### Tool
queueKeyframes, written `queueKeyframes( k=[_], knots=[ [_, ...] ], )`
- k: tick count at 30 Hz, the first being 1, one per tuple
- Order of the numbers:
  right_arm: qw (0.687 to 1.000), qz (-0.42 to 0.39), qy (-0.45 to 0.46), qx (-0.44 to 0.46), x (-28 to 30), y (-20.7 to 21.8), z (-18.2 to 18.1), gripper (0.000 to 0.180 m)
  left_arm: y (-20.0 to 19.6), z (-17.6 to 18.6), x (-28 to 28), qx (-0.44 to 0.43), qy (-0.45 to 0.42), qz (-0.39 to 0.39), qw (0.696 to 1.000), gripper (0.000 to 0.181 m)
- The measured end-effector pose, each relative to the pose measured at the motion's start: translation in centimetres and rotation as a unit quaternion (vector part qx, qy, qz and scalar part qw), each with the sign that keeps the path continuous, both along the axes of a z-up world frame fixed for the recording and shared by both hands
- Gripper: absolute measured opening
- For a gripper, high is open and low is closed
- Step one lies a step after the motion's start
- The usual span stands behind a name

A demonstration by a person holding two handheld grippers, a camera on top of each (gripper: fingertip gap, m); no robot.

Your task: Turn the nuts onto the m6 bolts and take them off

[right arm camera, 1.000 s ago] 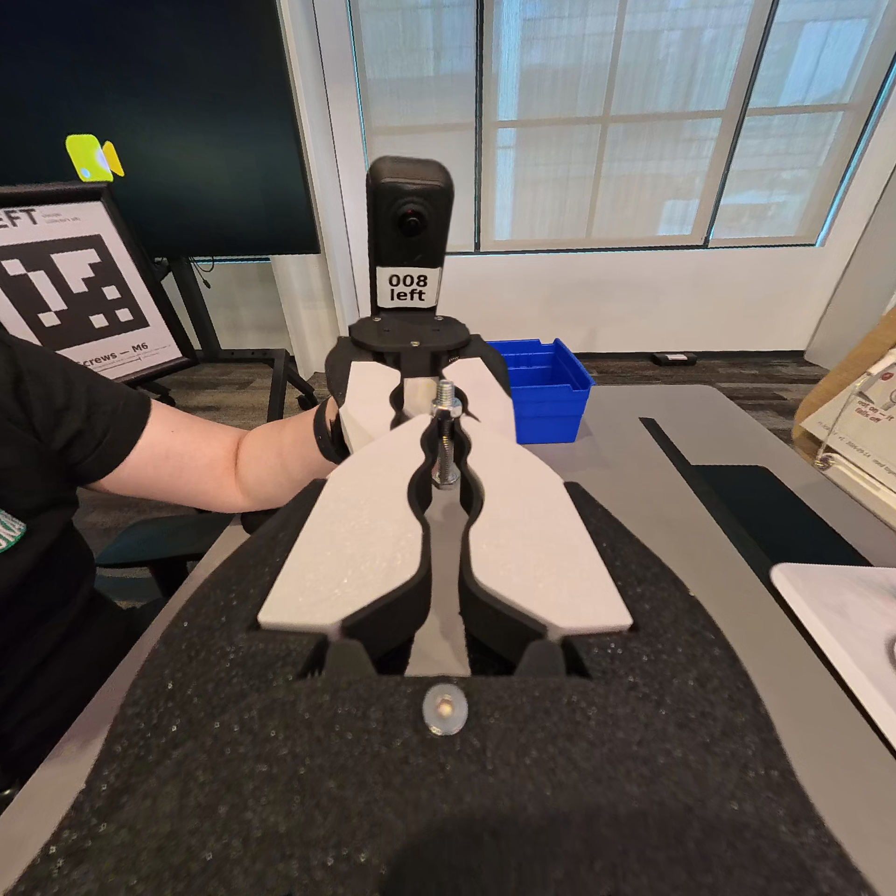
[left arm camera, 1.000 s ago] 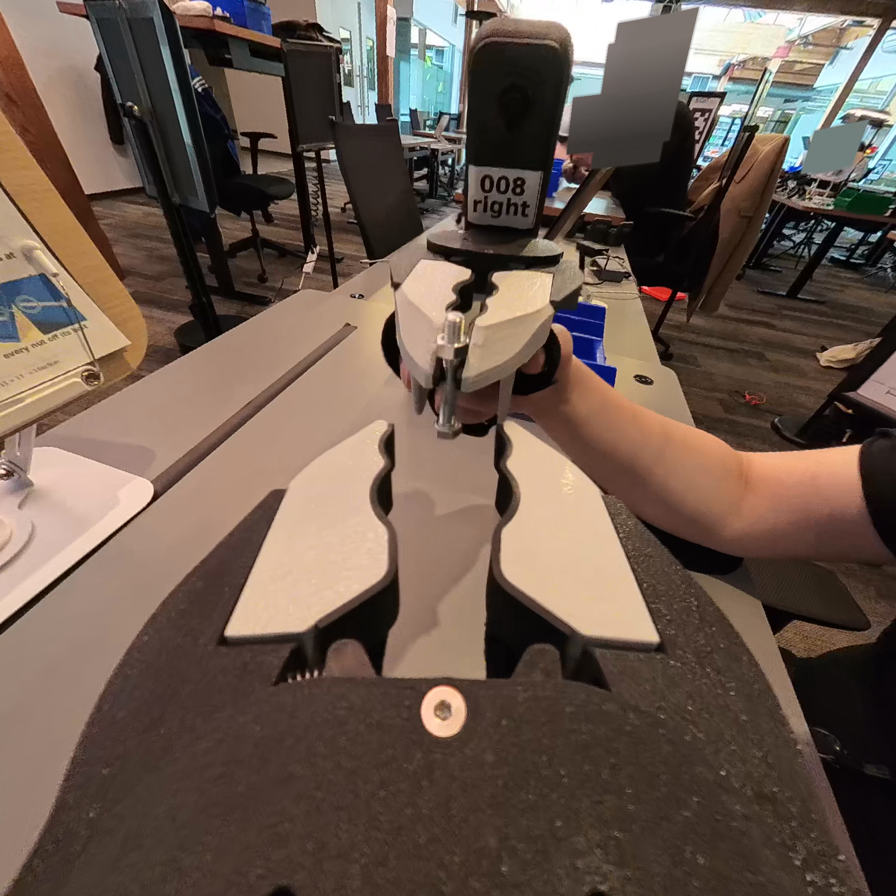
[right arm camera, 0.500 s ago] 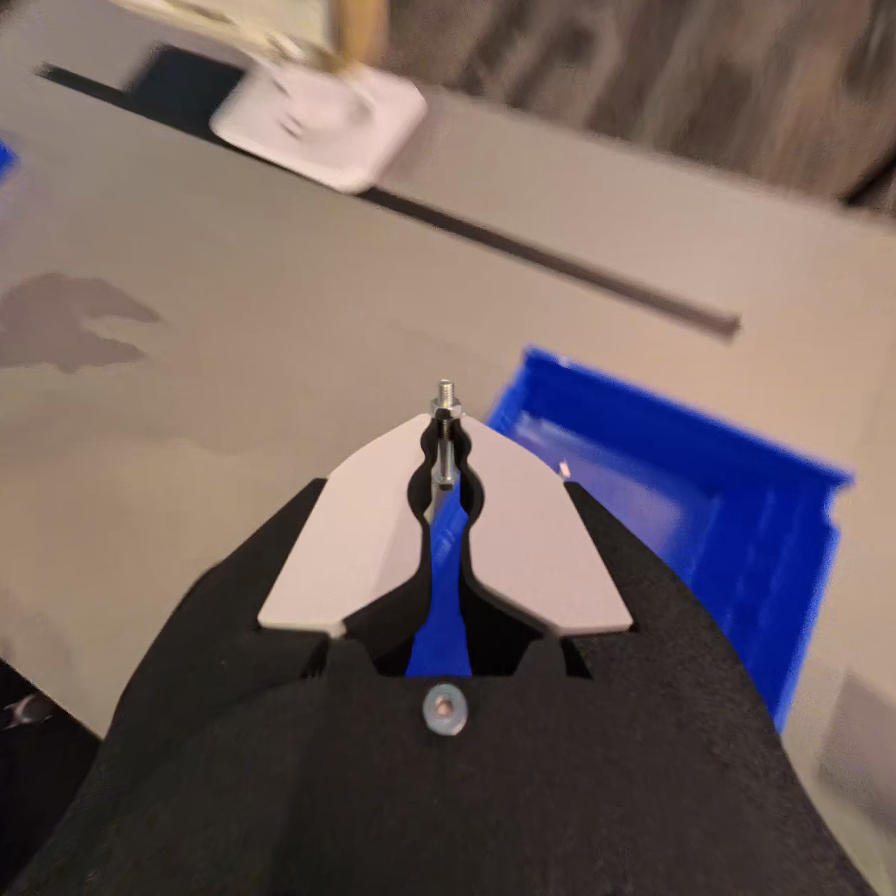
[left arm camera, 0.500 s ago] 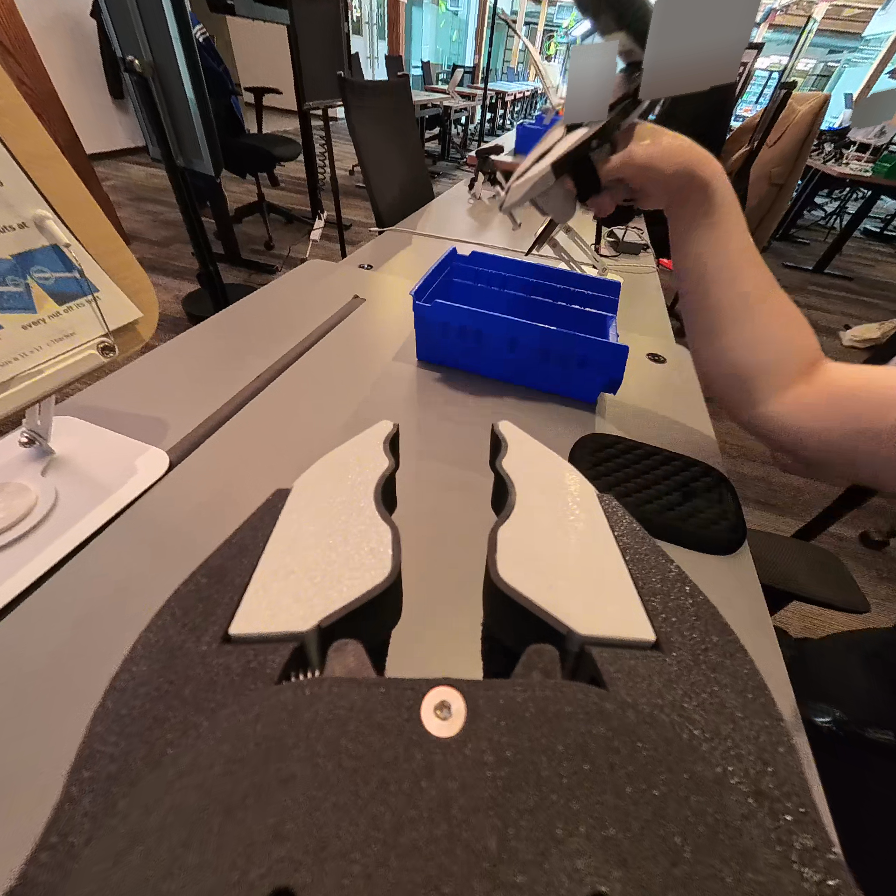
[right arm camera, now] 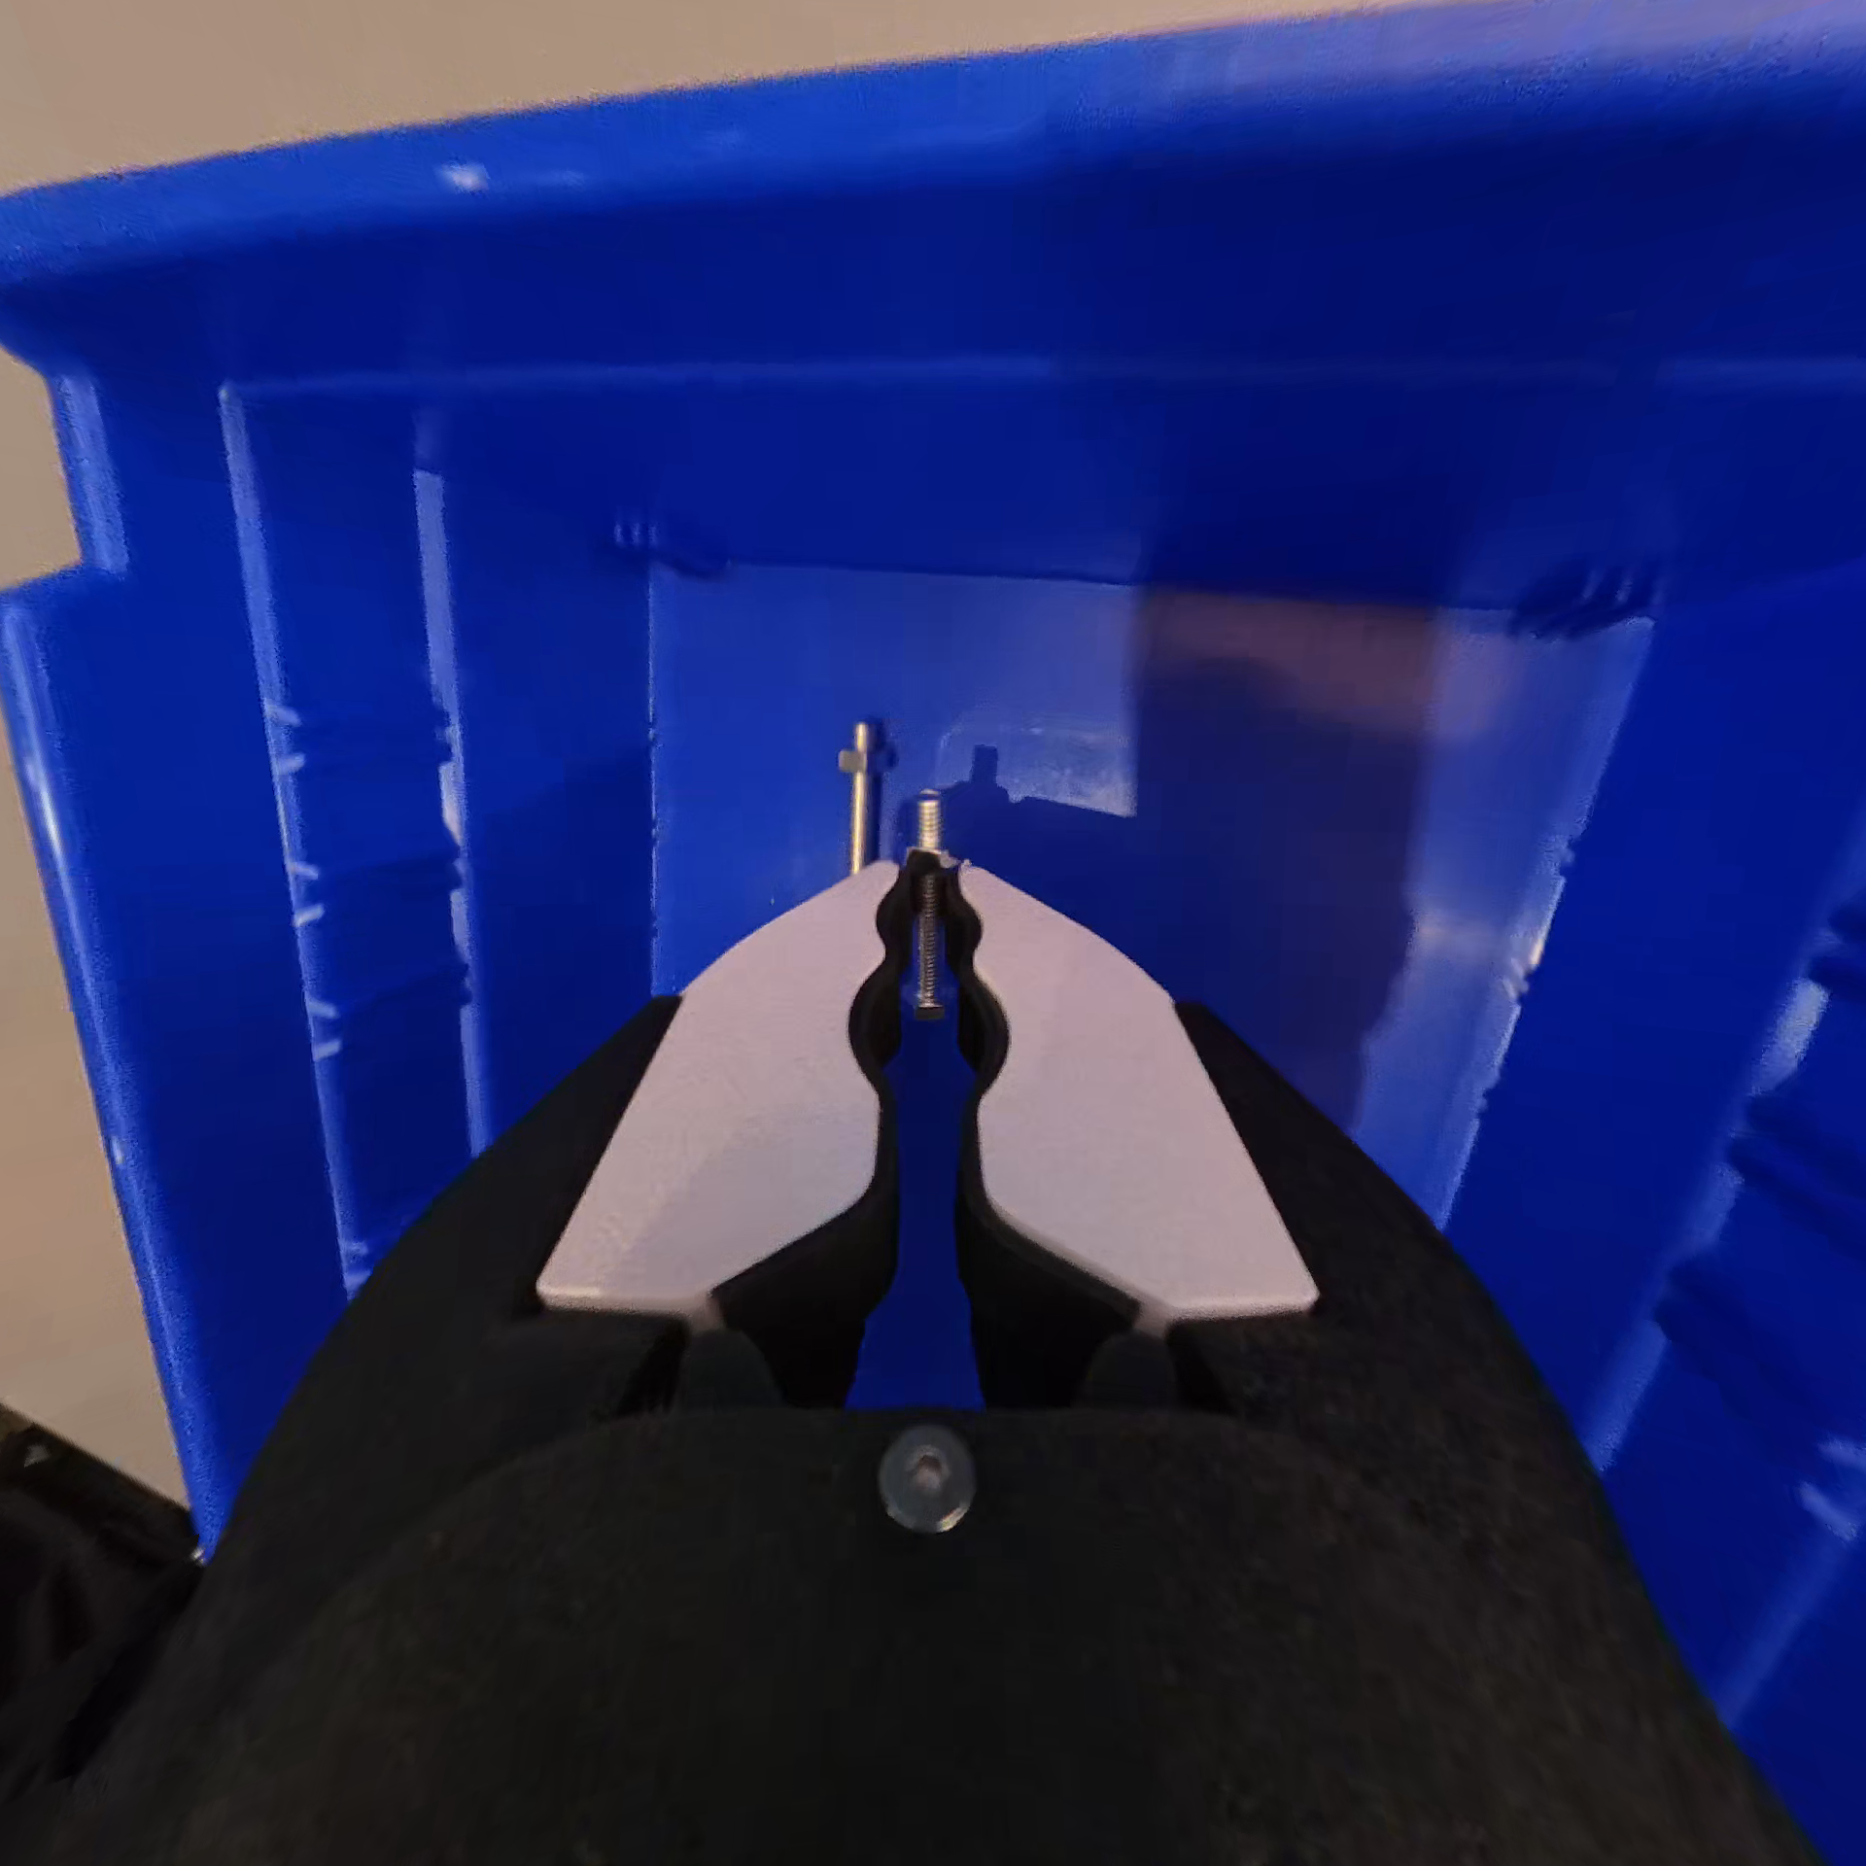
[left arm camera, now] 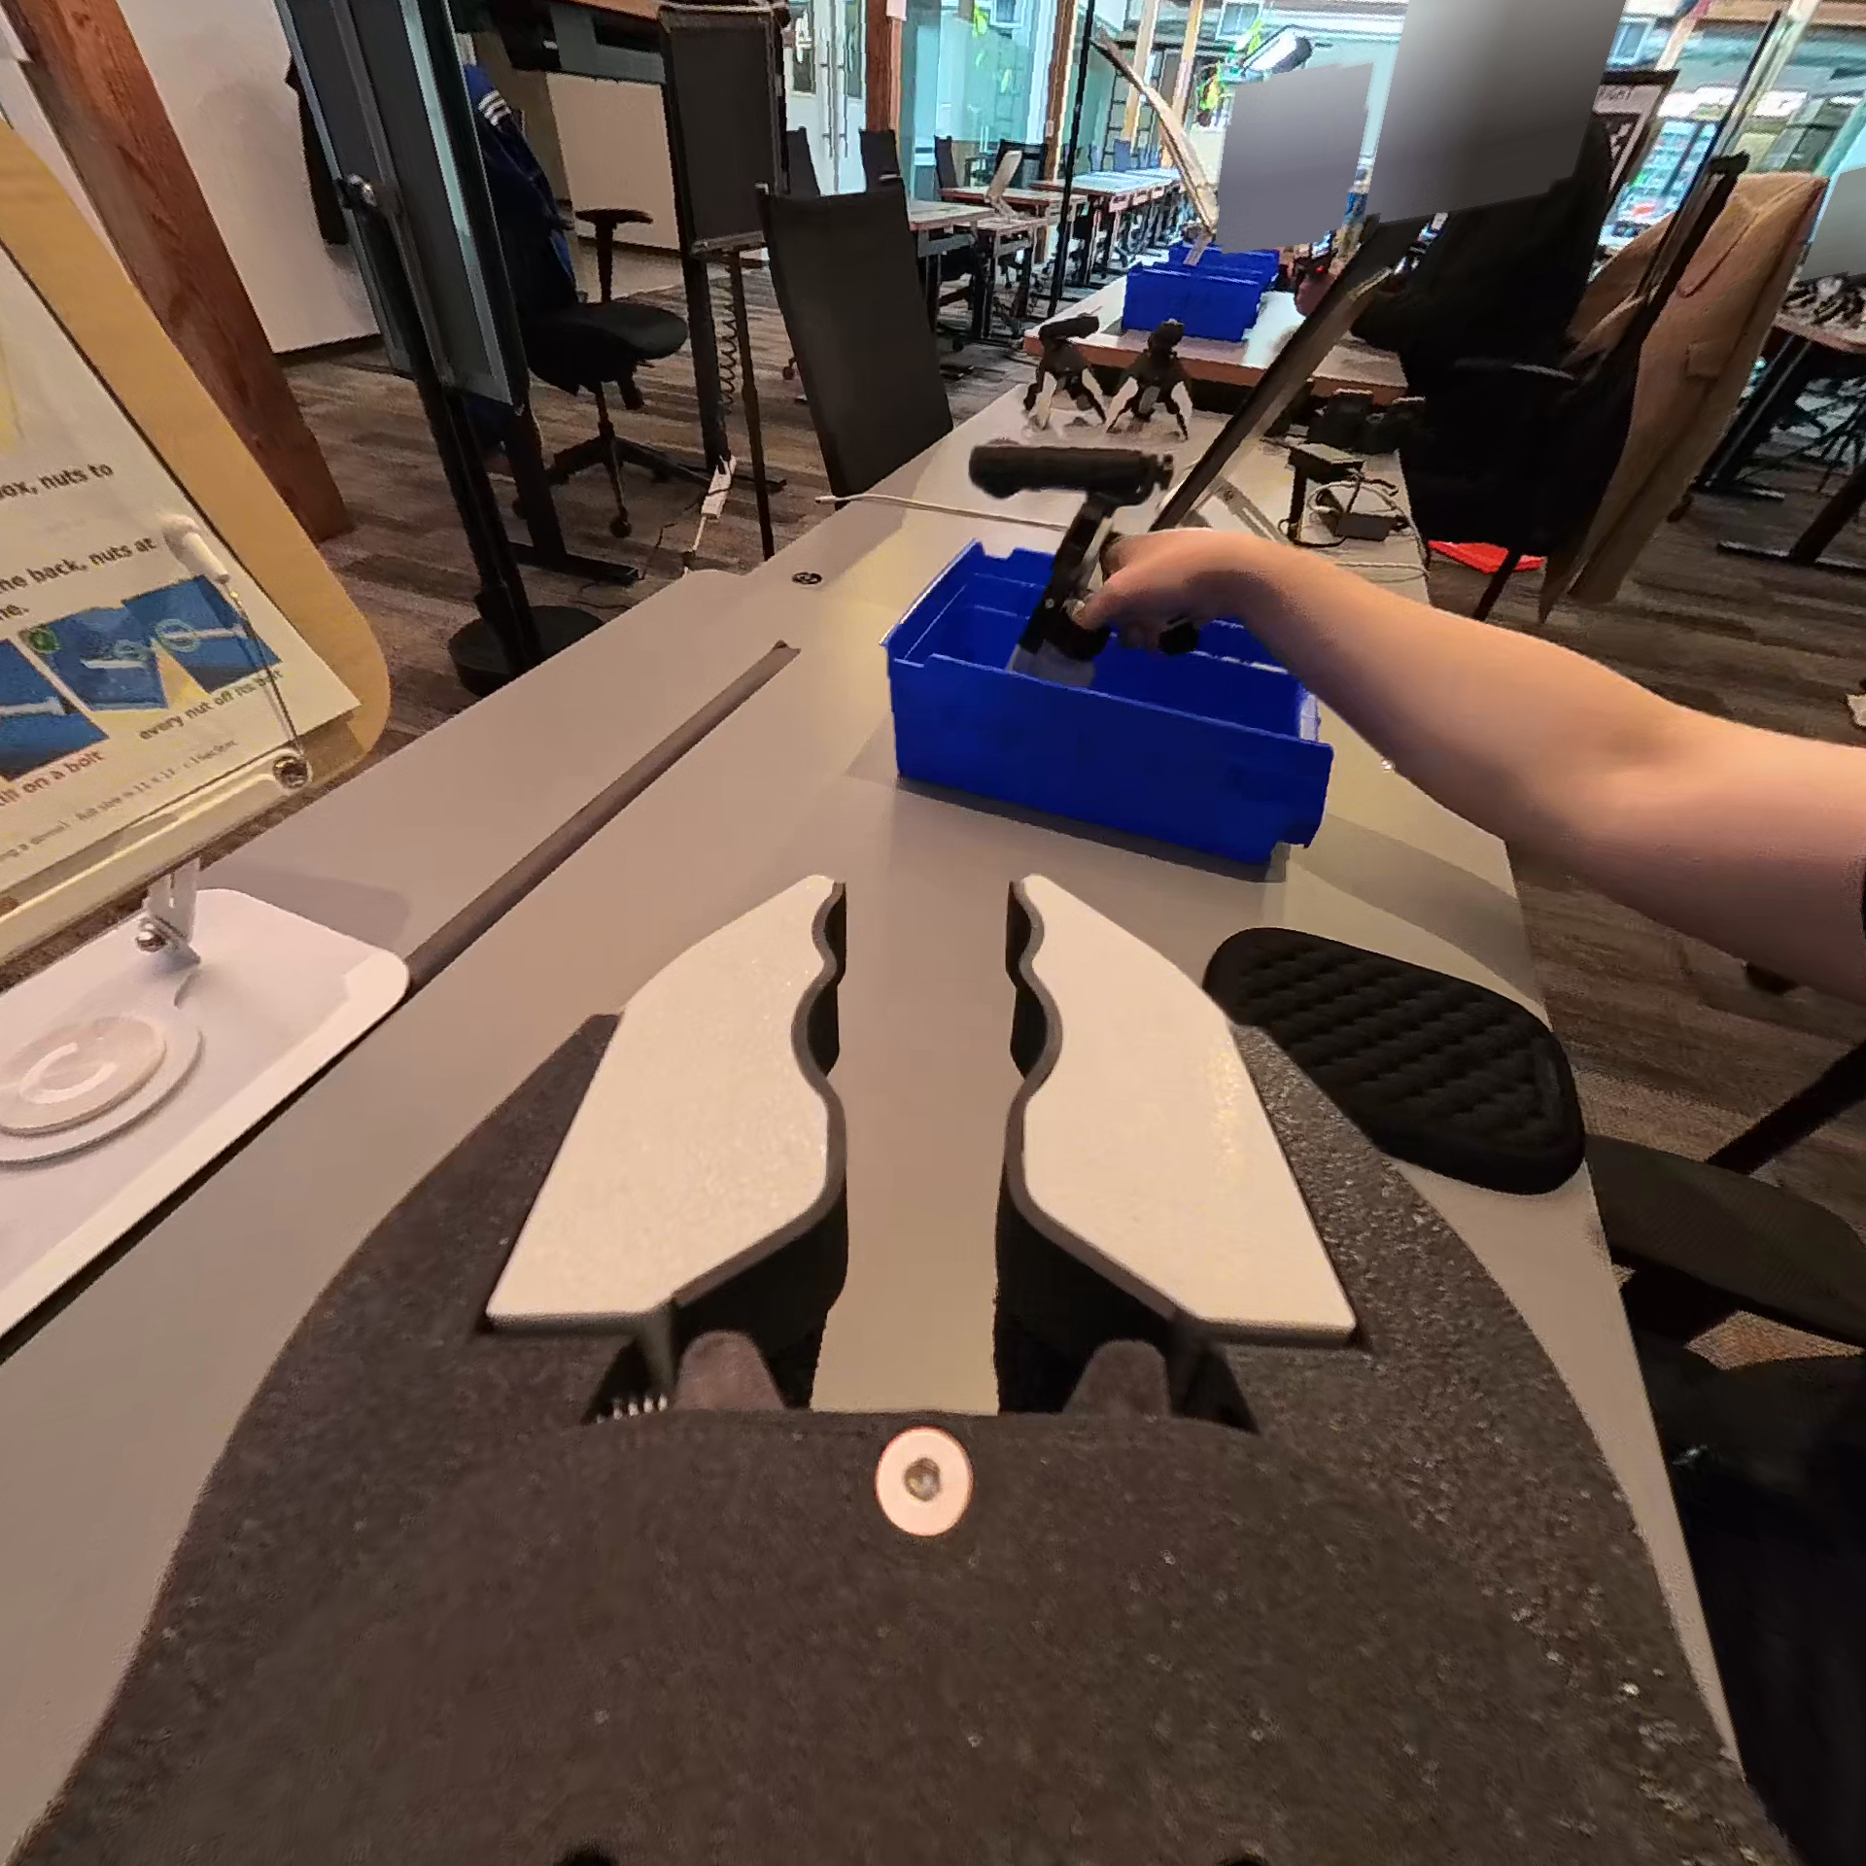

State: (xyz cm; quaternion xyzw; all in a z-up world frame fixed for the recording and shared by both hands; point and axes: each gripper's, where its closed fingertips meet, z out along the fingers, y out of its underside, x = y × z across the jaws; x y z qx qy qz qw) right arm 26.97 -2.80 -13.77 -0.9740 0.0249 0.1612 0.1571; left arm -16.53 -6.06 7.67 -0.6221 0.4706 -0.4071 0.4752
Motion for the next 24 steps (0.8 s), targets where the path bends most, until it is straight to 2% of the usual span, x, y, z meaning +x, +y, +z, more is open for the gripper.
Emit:
queueKeyframes(
  k=[9, 18, 20, 24],
  knots=[
    [0.998, 0.021, -0.037, -0.035, 0.0, 0.4, -1.3, 0.005, 0.5, -0.4, -0.4, -0.012, 0.006, 0.008, 1.0, 0.029],
    [0.998, 0.031, -0.046, -0.026, 0.0, 0.8, -2.1, 0.006, 0.1, 0.0, -0.5, -0.01, -0.002, 0.003, 1.0, 0.028],
    [0.998, 0.033, -0.042, -0.017, -0.2, 0.7, -1.9, 0.022, -0.1, 0.2, -0.6, -0.014, -0.008, 0.0, 1.0, 0.028],
    [0.997, 0.013, -0.062, 0.043, 0.8, 0.6, 1.4, 0.034, -0.6, 1.6, -1.1, -0.003, -0.02, 0.0, 1.0, 0.029]
  ],
)
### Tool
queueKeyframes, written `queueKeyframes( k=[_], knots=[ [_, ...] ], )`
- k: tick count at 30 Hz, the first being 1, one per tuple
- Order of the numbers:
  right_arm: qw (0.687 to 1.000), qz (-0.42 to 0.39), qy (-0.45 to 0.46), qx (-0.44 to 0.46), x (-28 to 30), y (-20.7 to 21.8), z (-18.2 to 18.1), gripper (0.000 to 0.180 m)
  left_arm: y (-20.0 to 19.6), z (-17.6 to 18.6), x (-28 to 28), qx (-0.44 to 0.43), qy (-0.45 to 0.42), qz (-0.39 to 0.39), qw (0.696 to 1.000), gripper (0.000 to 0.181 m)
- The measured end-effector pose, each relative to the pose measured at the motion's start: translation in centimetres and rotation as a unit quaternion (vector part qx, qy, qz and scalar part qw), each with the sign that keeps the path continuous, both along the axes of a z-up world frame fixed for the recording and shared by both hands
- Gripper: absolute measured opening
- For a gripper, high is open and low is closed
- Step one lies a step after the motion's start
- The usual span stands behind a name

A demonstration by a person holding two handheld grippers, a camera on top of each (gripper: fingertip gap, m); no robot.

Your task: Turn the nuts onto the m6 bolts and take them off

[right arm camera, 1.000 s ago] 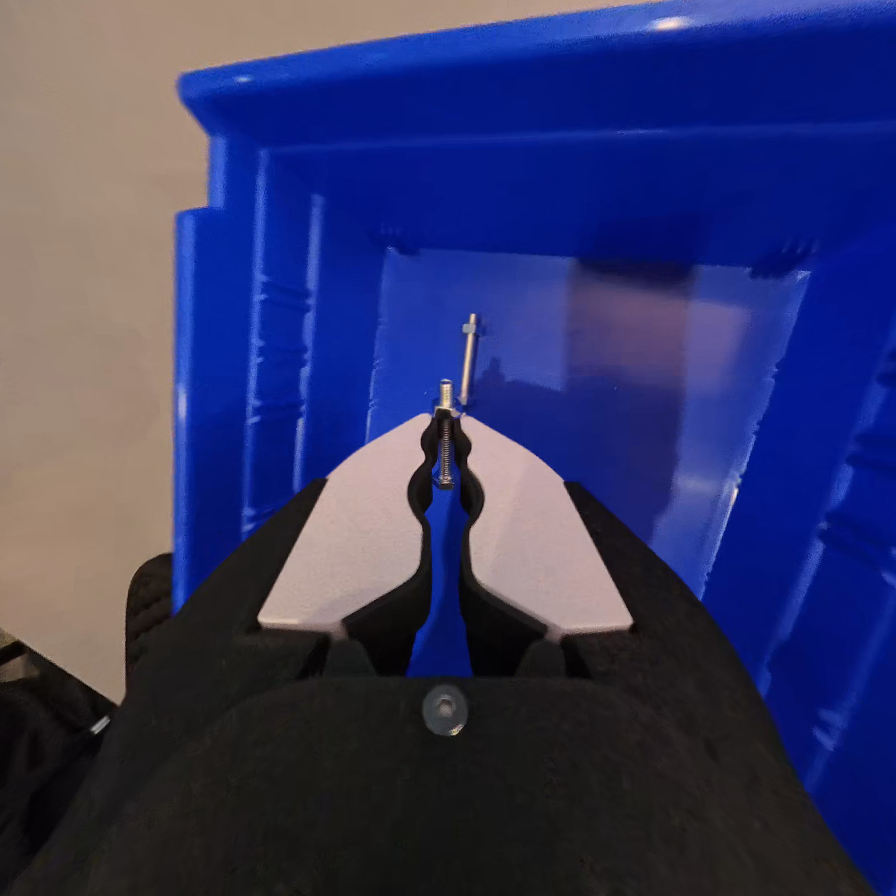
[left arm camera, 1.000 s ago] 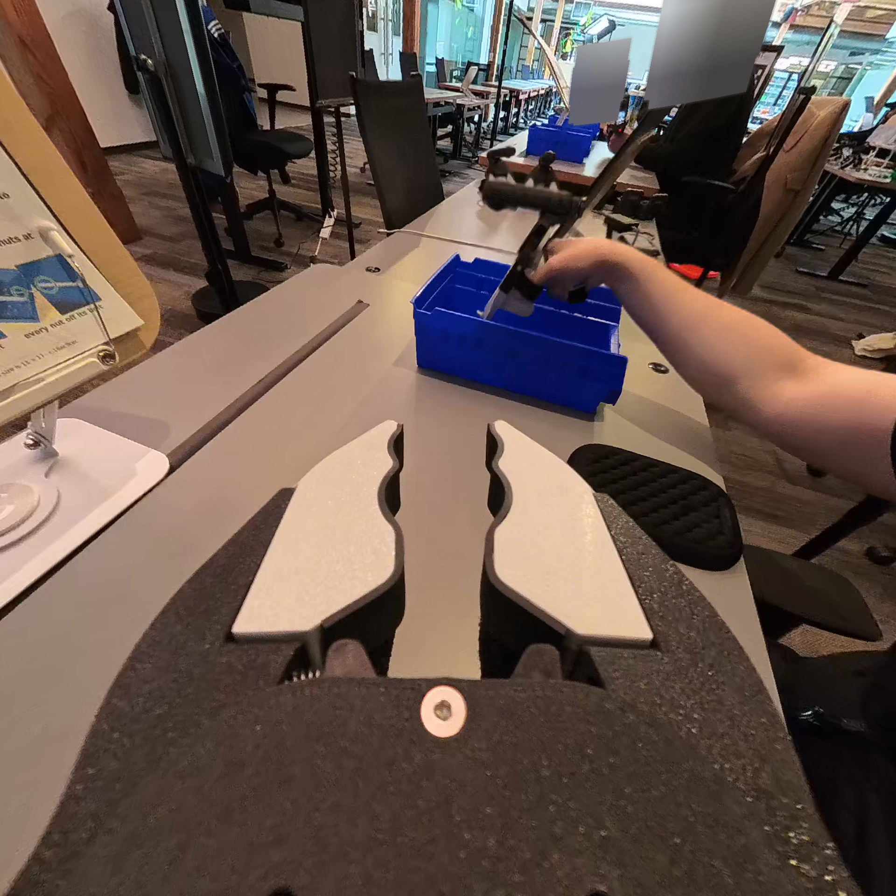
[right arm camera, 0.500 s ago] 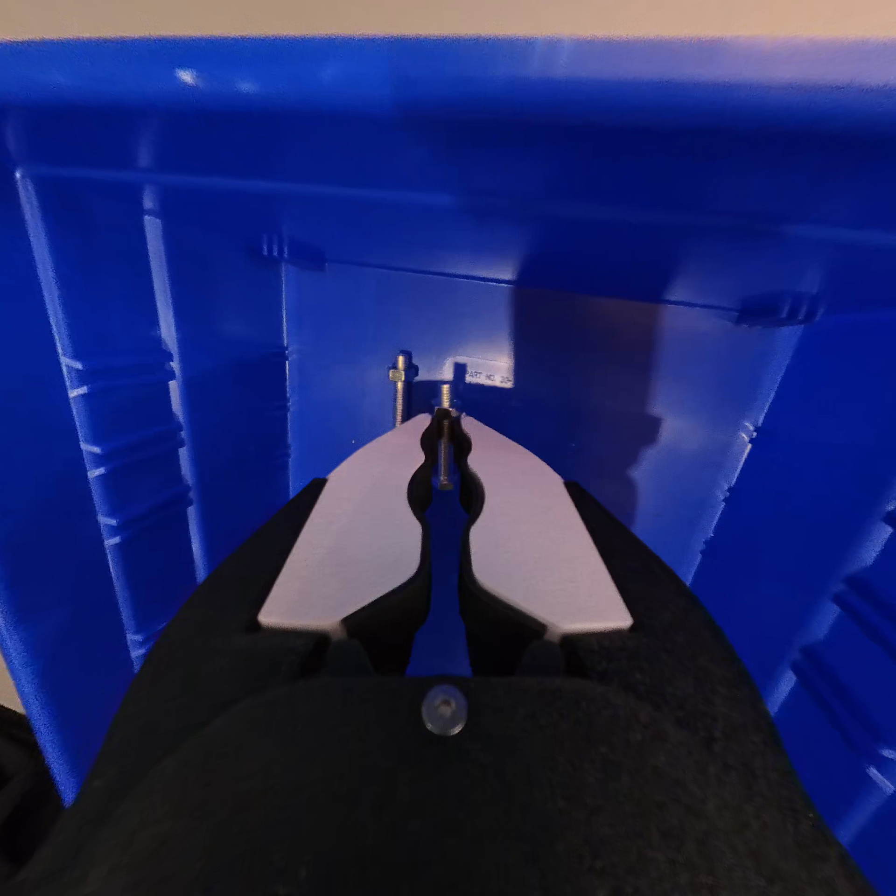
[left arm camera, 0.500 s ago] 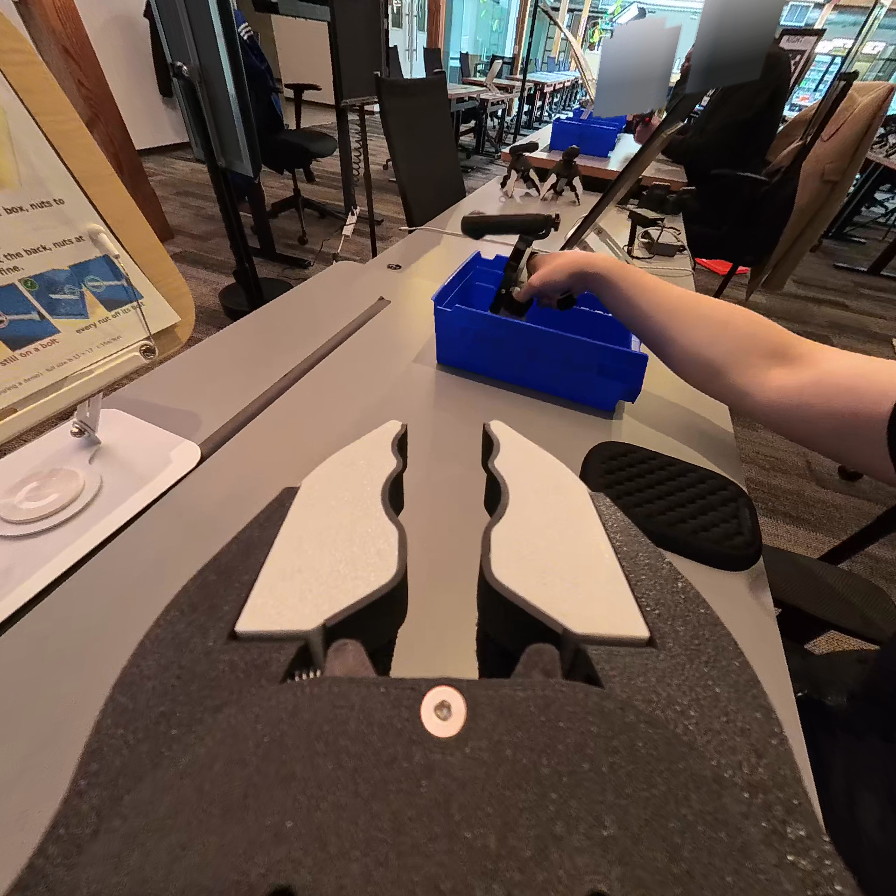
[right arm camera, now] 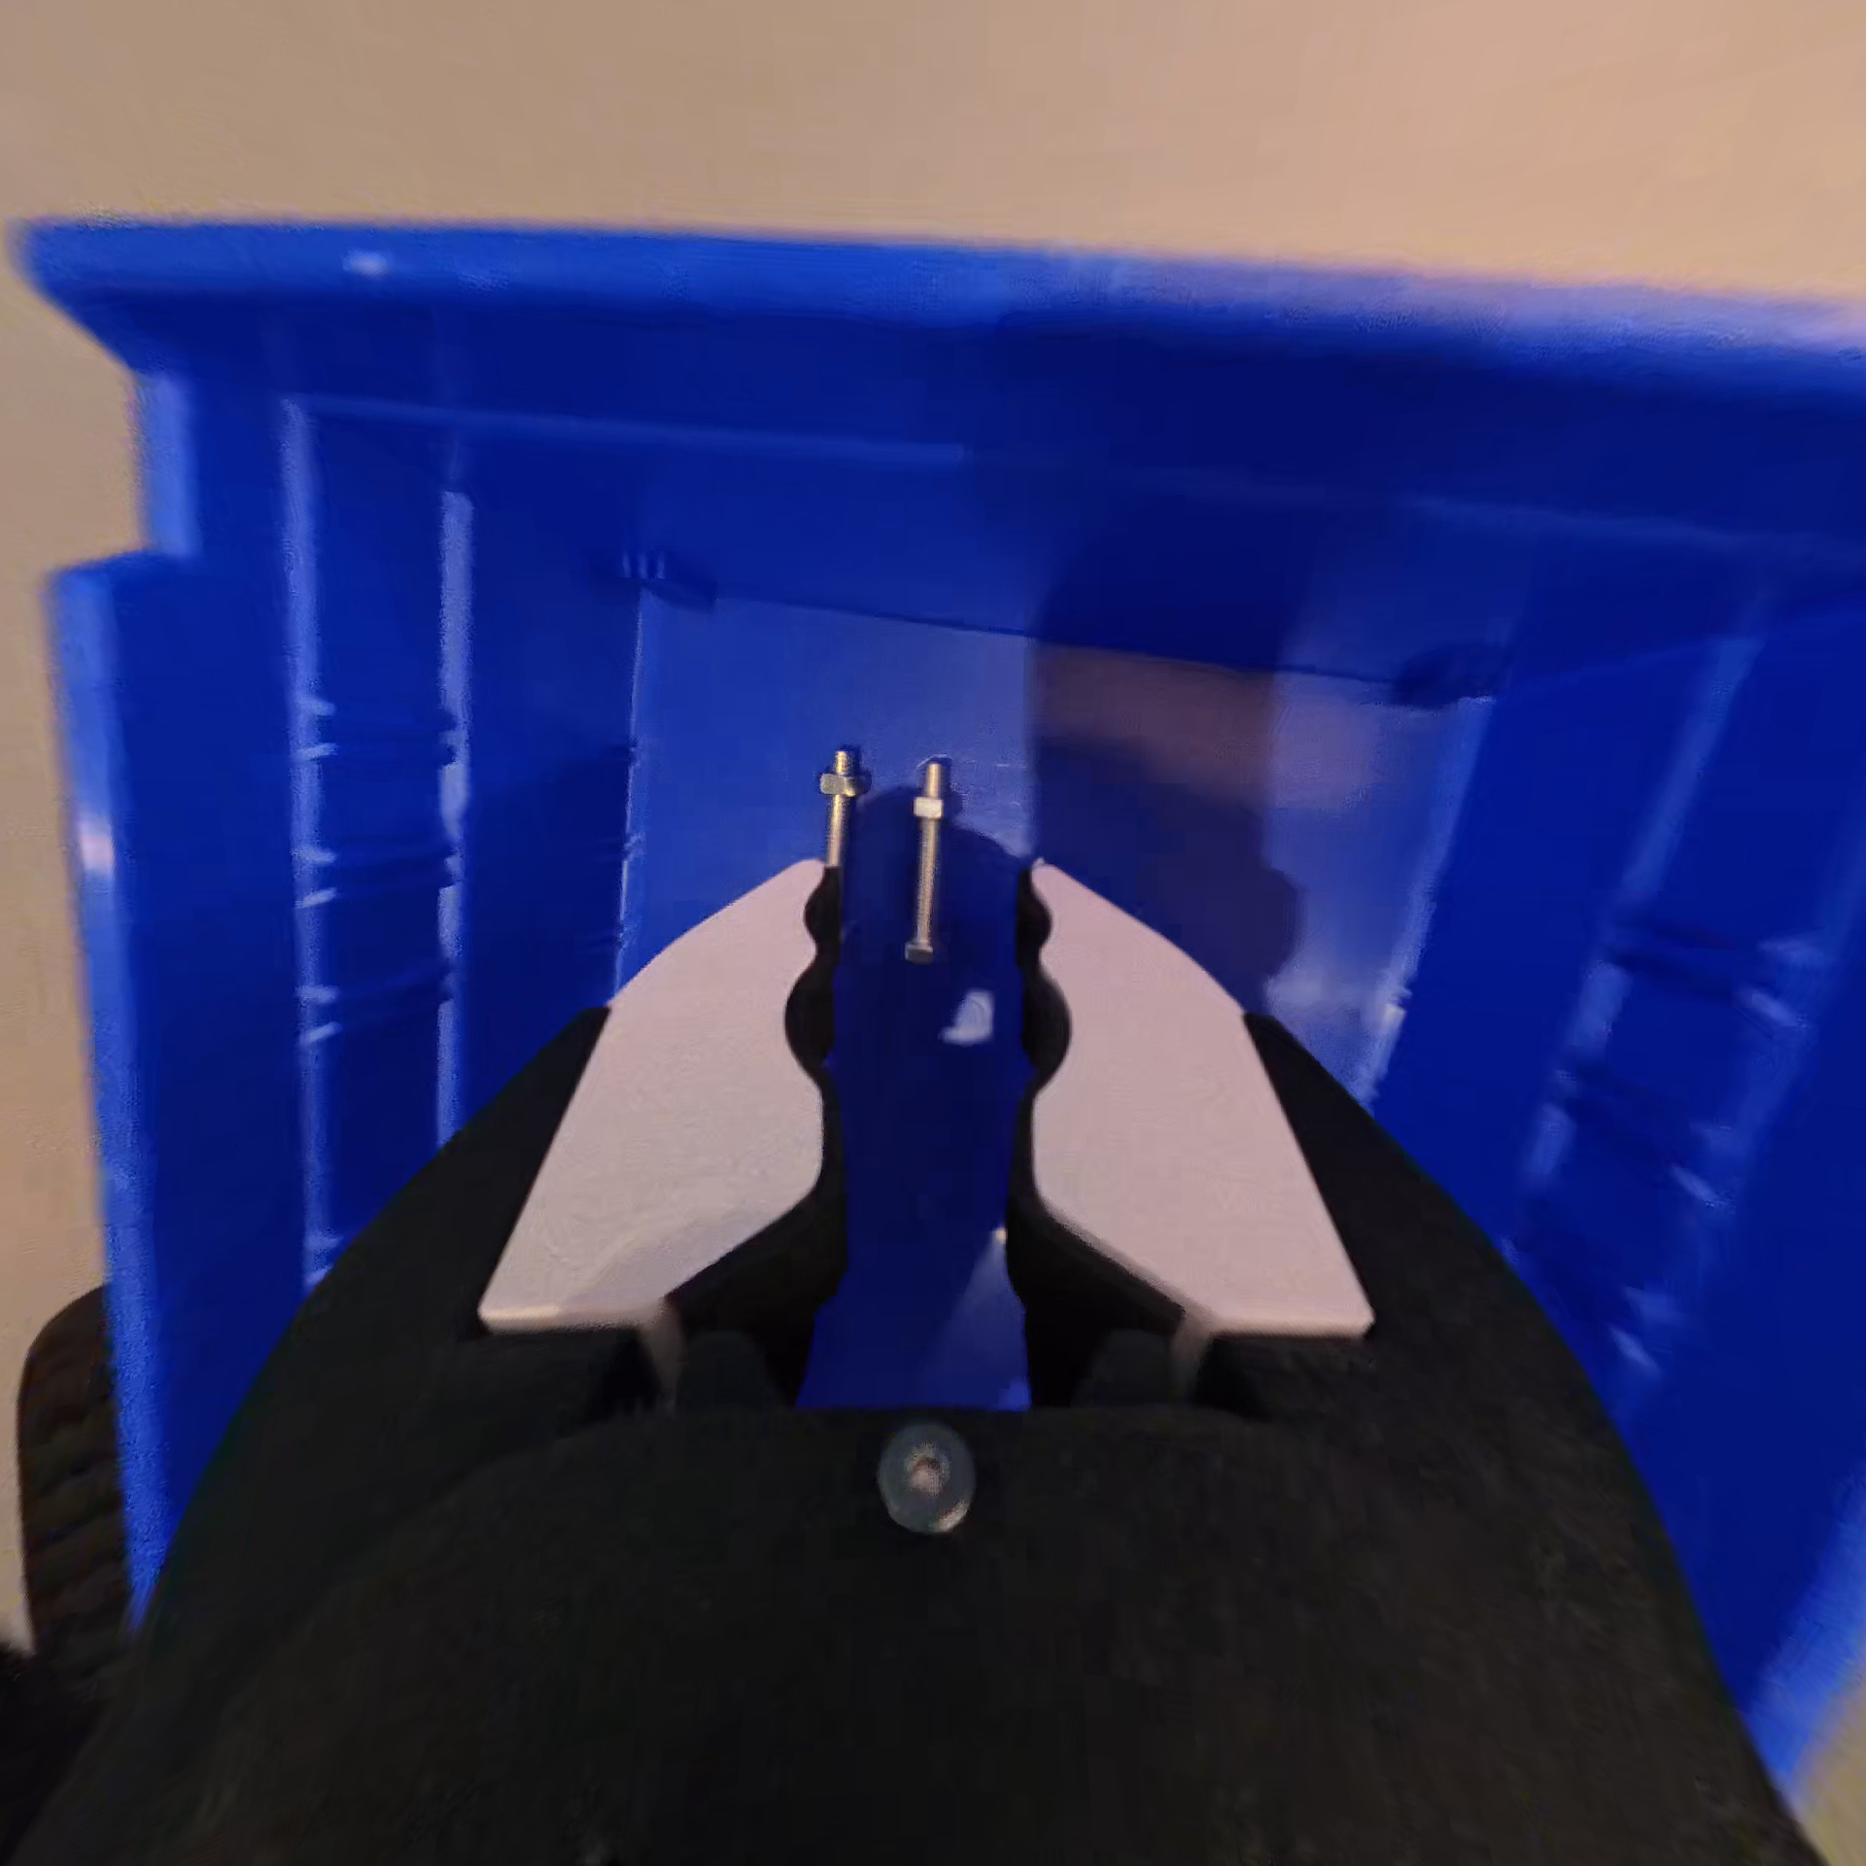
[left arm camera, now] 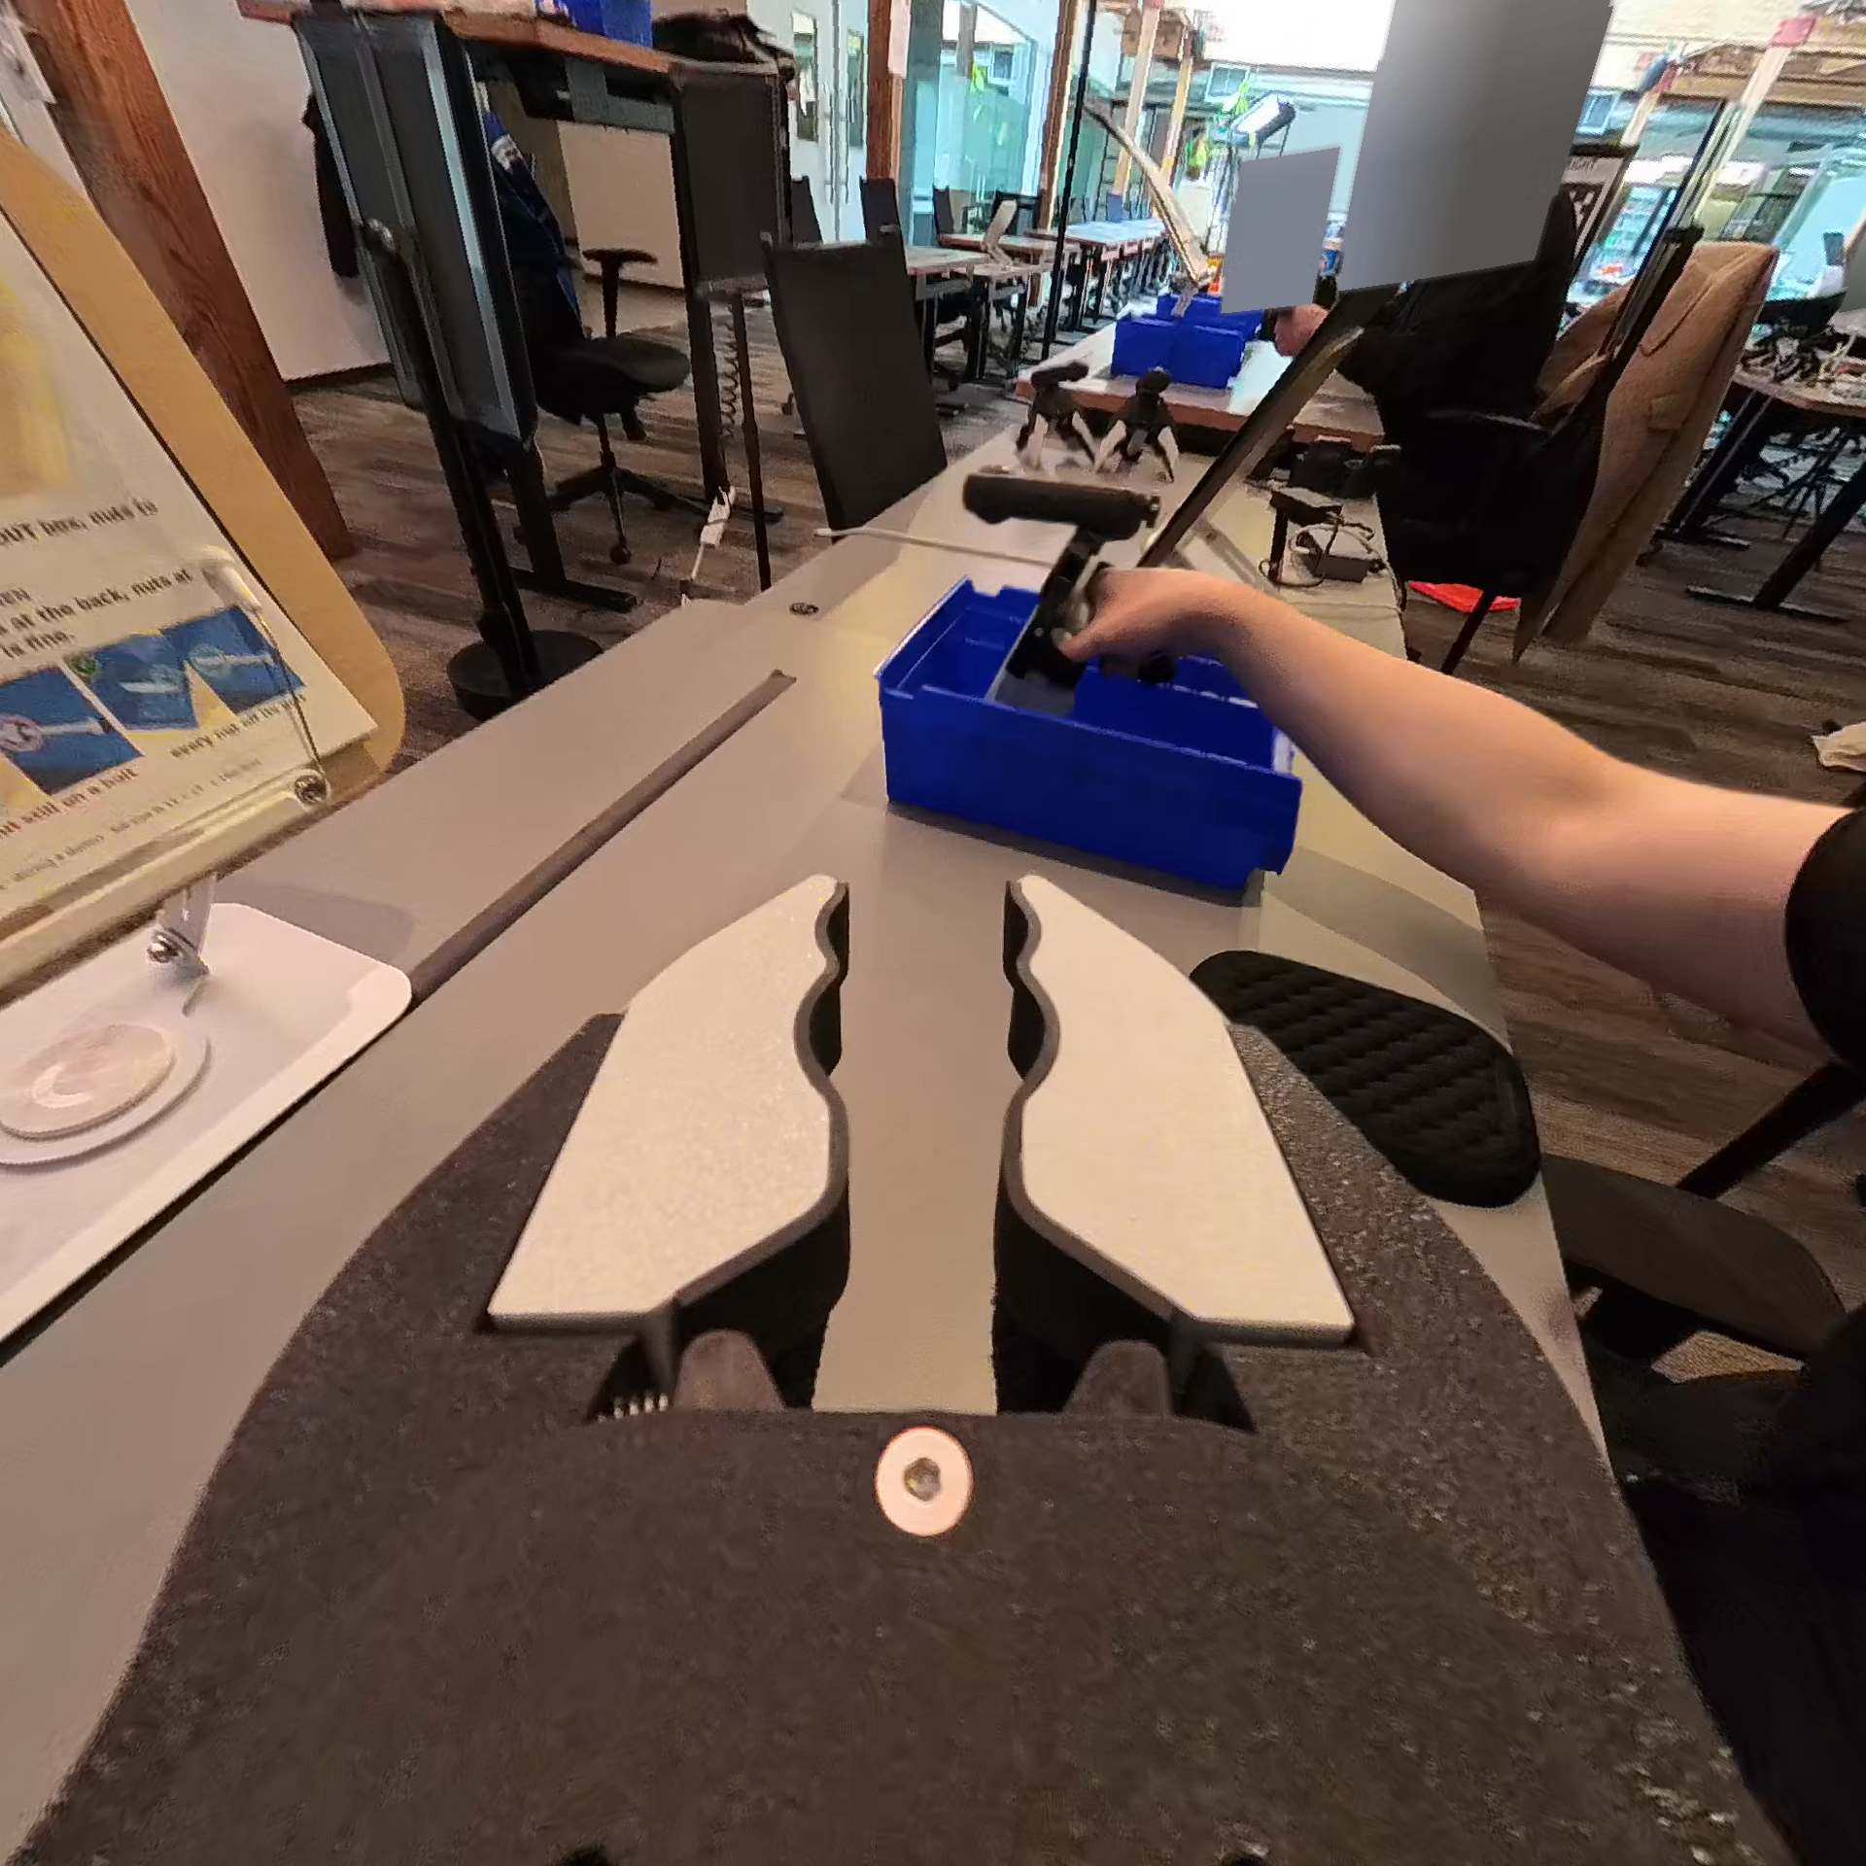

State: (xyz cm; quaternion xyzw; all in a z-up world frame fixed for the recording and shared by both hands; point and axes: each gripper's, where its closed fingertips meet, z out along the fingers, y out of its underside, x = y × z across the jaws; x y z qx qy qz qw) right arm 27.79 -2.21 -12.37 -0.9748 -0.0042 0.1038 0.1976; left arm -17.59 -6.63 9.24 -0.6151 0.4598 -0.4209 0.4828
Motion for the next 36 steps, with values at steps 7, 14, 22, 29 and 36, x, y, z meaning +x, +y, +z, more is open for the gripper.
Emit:
queueKeyframes(
  k=[7, 14, 22, 29, 36],
  knots=[
    [0.95, -0.004, -0.016, 0.311, -5.2, -0.9, 20.3, 0.028, 0.0, 2.5, -2.0, 0.053, -0.013, 0.042, 0.998, 0.028],
    [0.849, 0.156, 0.083, 0.497, -23.5, -3.9, 31.5, 0.034, 3.3, 1.1, -3.5, 0.029, -0.003, 0.107, 0.994, 0.027],
    [0.857, 0.235, 0.091, 0.449, -31.7, -1.2, 24.9, 0.036, 6.3, -2.3, -4.8, 0.024, 0.061, 0.174, 0.983, 0.027],
    [0.883, 0.231, 0.08, 0.4, -31.3, 1.6, 21.0, 0.033, 4.8, 0.7, -13.2, 0.048, 0.107, 0.246, 0.962, 0.026],
    [0.883, 0.235, 0.066, 0.401, -31.8, 2.6, 20.8, 0.032, 2.6, -5.6, -34.5, -0.033, 0.289, 0.386, 0.876, 0.024]
  ],
)
